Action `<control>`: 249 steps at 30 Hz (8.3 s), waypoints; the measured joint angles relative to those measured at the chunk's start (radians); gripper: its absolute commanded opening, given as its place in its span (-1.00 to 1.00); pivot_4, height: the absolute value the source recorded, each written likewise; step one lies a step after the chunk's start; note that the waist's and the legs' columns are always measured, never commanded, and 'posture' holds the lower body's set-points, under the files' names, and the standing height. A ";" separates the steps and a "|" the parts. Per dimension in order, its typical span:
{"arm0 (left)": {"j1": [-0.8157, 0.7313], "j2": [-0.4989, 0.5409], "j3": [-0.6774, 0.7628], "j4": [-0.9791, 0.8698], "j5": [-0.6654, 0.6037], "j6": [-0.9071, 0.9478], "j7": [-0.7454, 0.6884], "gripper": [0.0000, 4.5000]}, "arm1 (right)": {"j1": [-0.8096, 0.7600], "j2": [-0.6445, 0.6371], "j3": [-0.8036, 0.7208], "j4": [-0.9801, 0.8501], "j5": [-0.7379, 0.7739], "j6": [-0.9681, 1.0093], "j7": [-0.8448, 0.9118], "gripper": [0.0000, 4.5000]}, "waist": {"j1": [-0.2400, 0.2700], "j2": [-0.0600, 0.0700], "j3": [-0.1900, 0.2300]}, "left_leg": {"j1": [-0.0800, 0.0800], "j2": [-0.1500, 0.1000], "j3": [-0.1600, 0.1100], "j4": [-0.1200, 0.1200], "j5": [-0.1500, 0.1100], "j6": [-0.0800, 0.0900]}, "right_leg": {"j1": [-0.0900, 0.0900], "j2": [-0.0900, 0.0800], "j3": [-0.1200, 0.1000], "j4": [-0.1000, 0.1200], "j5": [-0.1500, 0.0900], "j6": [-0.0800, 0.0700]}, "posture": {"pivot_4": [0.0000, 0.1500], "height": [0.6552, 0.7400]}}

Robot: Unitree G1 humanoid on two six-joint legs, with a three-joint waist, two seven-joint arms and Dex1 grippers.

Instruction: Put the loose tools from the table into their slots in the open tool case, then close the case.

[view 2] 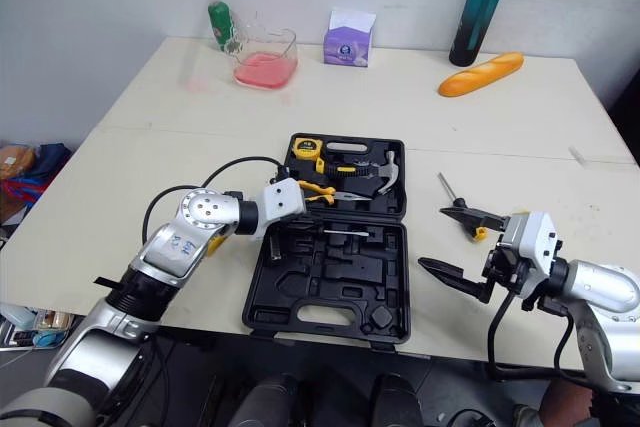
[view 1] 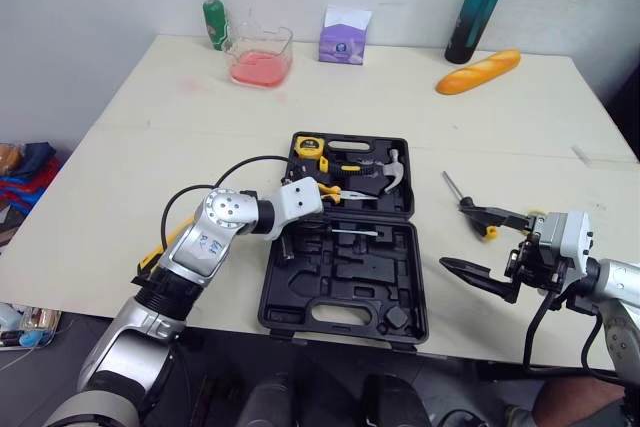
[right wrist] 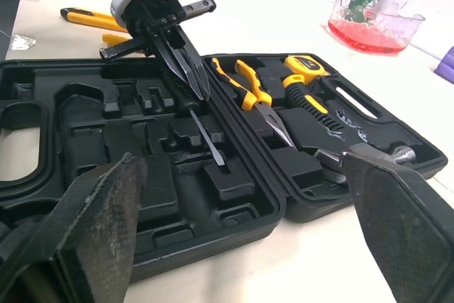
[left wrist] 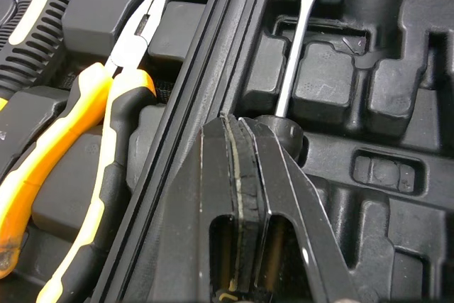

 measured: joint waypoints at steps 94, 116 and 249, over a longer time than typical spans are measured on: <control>0.354 0.377 0.551 -0.443 -0.671 0.072 -0.178 0.99 | -0.069 -0.346 -0.193 -0.056 0.211 0.848 -0.411 1.00 | -0.021 0.005 0.013 | -0.017 0.001 0.009 -0.013 0.004 0.000 | -0.023 0.002 0.006 -0.002 0.003 0.000 | 1.00 1.00; 0.367 0.360 0.539 -0.634 -0.868 0.266 -0.124 0.99 | -0.326 -0.190 0.166 0.136 -0.036 0.869 -0.476 1.00 | -0.003 0.004 0.013 | -0.019 0.000 0.009 -0.012 0.006 0.000 | -0.023 0.004 0.006 -0.004 0.004 0.001 | 1.00 1.00; 0.719 0.377 0.655 -0.624 -0.651 0.065 -0.123 1.00 | -0.433 0.173 0.347 0.117 -0.165 0.307 0.075 -0.99 | -0.029 0.001 0.012 | -0.017 0.000 0.011 -0.012 0.006 0.000 | -0.024 0.004 0.009 -0.002 0.005 0.001 | 1.00 1.00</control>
